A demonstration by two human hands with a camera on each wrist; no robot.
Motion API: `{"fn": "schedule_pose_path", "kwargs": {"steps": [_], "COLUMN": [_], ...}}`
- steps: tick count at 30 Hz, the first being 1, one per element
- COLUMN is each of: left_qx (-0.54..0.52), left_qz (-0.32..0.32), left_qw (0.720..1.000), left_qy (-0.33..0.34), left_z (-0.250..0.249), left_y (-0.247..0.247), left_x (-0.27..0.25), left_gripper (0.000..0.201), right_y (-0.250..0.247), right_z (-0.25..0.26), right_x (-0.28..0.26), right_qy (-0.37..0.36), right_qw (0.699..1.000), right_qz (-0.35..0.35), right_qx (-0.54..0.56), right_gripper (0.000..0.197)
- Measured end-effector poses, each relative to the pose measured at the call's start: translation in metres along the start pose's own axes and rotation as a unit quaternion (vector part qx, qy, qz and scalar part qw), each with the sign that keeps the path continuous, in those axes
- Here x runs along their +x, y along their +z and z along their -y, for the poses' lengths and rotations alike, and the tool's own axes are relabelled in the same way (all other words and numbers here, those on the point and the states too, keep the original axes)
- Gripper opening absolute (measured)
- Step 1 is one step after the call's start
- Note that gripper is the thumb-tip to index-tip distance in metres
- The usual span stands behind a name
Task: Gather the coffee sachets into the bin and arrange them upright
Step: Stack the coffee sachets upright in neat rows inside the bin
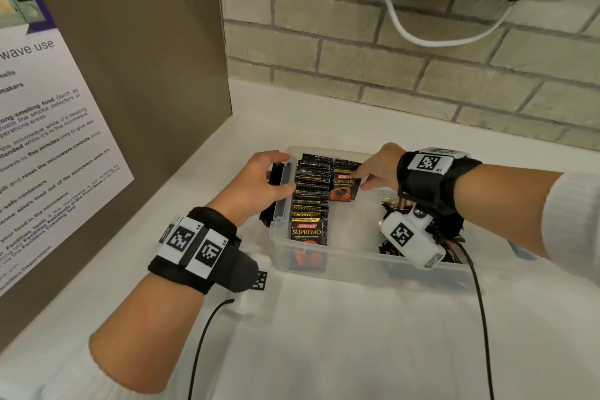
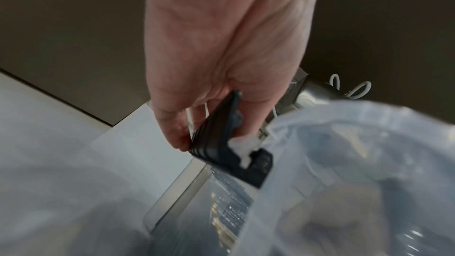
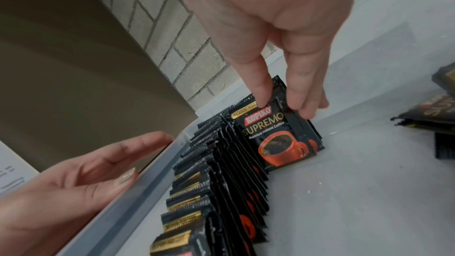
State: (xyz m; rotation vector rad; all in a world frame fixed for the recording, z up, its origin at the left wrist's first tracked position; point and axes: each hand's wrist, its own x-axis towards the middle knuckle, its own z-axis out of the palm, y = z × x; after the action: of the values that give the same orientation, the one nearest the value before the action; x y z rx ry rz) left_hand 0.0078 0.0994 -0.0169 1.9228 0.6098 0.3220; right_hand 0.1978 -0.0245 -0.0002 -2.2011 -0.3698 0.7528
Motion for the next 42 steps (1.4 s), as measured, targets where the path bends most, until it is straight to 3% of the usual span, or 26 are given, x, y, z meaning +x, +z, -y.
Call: {"fn": "schedule_pose_path", "kwargs": {"steps": [5,15,19,22,25,28,30,33,37,42], "left_qx": [0.001,0.025,0.123,0.287,0.445,0.532,0.556,0.563,0.525,0.524], "left_qz": [0.003,0.005,0.033,0.092,0.164,0.21,0.214,0.198,0.166,0.17], "left_qw": [1.0,1.0,0.991,0.95,0.878,0.819,0.801,0.799,0.829,0.83], "left_qy": [0.001,0.007,0.047,0.079,0.067,0.048,0.051,0.071,0.095,0.09], "left_z": [0.0,0.002,-0.005,-0.022,-0.037,-0.042,-0.044,-0.044,-0.041,-0.041], "left_y": [0.0,0.0,-0.006,-0.008,-0.005,0.0,0.004,0.008,0.006,0.008], "left_x": [0.0,0.003,0.006,0.015,0.029,0.041,0.047,0.051,0.055,0.056], "left_gripper": [0.052,0.051,0.042,0.038,0.04,0.044,0.045,0.041,0.036,0.036], "right_y": [0.001,-0.001,0.0,0.001,0.003,0.004,0.004,0.002,0.003,0.003], "right_z": [0.001,0.005,0.01,0.014,0.016,0.019,0.02,0.019,0.019,0.02], "right_x": [-0.004,-0.01,-0.018,-0.027,-0.027,-0.031,-0.033,-0.031,-0.032,-0.034], "right_qy": [-0.004,0.02,0.037,0.072,0.078,0.105,0.125,0.13,0.13,0.113], "right_qw": [0.998,0.995,0.995,0.993,0.994,0.992,0.988,0.987,0.987,0.99], "right_qz": [0.056,0.066,0.067,0.073,0.069,0.072,0.085,0.095,0.09,0.084], "right_qx": [-0.007,-0.065,-0.066,-0.053,-0.03,-0.018,-0.014,0.017,0.013,0.032], "right_gripper": [0.031,0.031,0.033,0.038,0.034,0.038,0.04,0.04,0.036,0.036]}}
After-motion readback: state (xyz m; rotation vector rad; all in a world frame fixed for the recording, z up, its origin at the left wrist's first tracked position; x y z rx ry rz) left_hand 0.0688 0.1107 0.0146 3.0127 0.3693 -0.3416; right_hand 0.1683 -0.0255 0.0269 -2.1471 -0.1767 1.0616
